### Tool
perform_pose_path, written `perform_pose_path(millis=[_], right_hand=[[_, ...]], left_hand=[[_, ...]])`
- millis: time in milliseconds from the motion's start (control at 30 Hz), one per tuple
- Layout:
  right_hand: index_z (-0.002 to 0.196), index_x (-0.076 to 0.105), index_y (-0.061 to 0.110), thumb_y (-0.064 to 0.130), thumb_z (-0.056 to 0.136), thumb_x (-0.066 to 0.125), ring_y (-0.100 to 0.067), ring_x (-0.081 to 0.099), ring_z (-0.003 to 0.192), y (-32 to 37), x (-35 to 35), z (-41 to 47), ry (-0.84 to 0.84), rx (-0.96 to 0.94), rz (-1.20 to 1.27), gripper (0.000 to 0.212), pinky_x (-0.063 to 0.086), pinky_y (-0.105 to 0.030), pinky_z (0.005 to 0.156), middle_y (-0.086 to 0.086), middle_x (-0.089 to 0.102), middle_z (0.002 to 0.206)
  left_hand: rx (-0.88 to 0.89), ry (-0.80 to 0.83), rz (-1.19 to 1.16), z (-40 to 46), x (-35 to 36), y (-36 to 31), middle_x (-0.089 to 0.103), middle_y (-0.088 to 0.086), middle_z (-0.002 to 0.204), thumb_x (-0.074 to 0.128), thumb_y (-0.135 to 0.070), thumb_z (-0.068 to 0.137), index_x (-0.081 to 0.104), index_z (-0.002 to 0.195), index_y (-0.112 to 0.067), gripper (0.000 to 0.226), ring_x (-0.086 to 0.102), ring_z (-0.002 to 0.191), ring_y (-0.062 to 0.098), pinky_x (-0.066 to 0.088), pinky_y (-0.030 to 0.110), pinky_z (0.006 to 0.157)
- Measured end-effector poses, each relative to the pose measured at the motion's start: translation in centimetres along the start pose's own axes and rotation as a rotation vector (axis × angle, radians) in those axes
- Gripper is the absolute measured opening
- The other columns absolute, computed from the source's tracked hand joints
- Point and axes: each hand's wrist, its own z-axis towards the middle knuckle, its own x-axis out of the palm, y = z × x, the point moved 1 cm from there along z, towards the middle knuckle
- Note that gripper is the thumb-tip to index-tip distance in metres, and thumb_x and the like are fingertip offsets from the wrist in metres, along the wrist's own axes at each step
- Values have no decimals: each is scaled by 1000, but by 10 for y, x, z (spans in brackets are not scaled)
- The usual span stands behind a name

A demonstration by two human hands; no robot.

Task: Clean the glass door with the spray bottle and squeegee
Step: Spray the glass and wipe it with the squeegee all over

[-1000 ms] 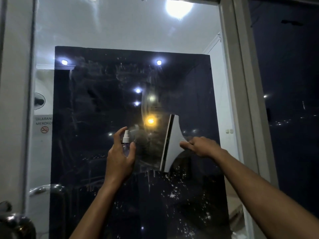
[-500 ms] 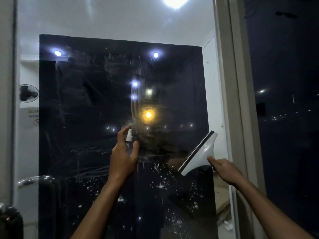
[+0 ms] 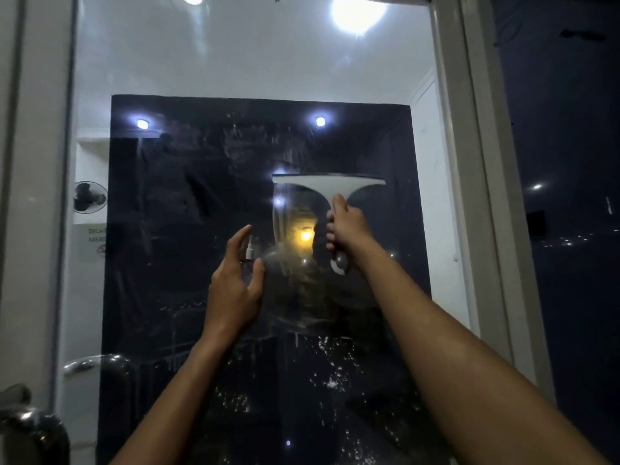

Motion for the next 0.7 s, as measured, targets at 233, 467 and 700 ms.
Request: perform_pose_path(millis=[233, 467, 700], right_hand=[[93, 51, 9, 49, 103, 36, -20, 43, 41, 13, 41, 33, -116, 103, -67, 44, 37, -24, 42, -12, 51, 75], [75, 53, 16, 49, 104, 39, -25, 51, 79, -95, 36, -15, -133, 37, -301, 47, 47, -45, 74, -13, 53, 81], [61, 53, 16, 48, 105, 40, -17, 54, 62, -122, -14, -64, -53, -5, -473, 56, 43, -32, 63, 0, 57, 63]], left_hand=[[33, -34, 28, 27, -20, 3, 62, -9, 119, 57, -26, 100, 37, 146, -43, 52, 63, 91, 10, 45, 23, 70], [10, -38, 23, 21, -21, 18, 66, -4, 102, 57, -28, 100, 37, 145, -45, 51, 64, 85, 12, 47, 31, 67], [-13, -16, 9, 7, -17, 23, 66, -1, 103, 58, -29, 99, 39, 143, -43, 50, 62, 82, 10, 43, 25, 65]])
